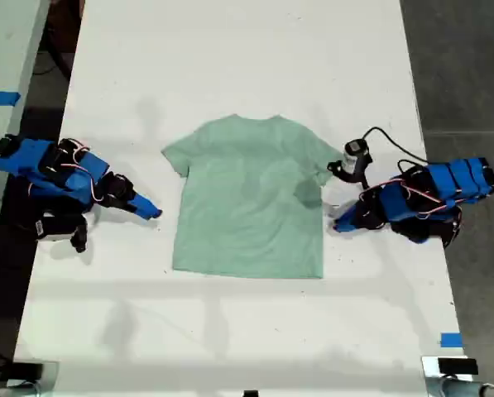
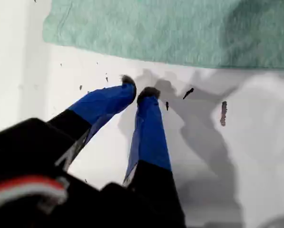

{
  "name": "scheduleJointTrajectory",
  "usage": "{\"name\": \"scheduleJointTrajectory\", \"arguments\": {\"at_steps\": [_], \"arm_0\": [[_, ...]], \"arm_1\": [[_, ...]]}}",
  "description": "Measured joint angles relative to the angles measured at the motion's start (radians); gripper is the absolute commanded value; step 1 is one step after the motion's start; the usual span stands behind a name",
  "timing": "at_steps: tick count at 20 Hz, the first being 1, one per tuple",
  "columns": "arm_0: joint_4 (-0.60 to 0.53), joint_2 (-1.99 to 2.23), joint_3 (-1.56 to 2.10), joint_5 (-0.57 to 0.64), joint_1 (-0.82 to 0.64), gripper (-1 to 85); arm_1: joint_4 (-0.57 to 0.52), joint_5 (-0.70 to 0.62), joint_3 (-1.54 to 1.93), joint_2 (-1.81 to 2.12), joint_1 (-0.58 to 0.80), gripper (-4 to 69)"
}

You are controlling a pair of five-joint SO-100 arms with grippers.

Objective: Fold t shirt

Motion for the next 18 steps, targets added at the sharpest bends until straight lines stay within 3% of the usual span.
{"name": "scheduleJointTrajectory", "arguments": {"at_steps": [12, 14, 16, 18], "arm_0": [[0.0, 0.0, 0.0, 0.0, 0.0, 11.3], [0.0, 0.0, 0.0, 0.0, 0.0, 11.3], [0.0, 0.0, 0.0, 0.0, 0.0, 11.3], [0.0, 0.0, 0.0, 0.0, 0.0, 11.3]], "arm_1": [[0.0, -0.002, 0.0, 0.0, 0.003, 4.2], [0.0, 0.067, 0.0, 0.0, 0.041, 5.6], [0.0, 0.261, 0.0, 0.0, 0.078, 9.2], [-0.003, 0.63, 0.0, 0.0, 0.081, 10.1]]}}
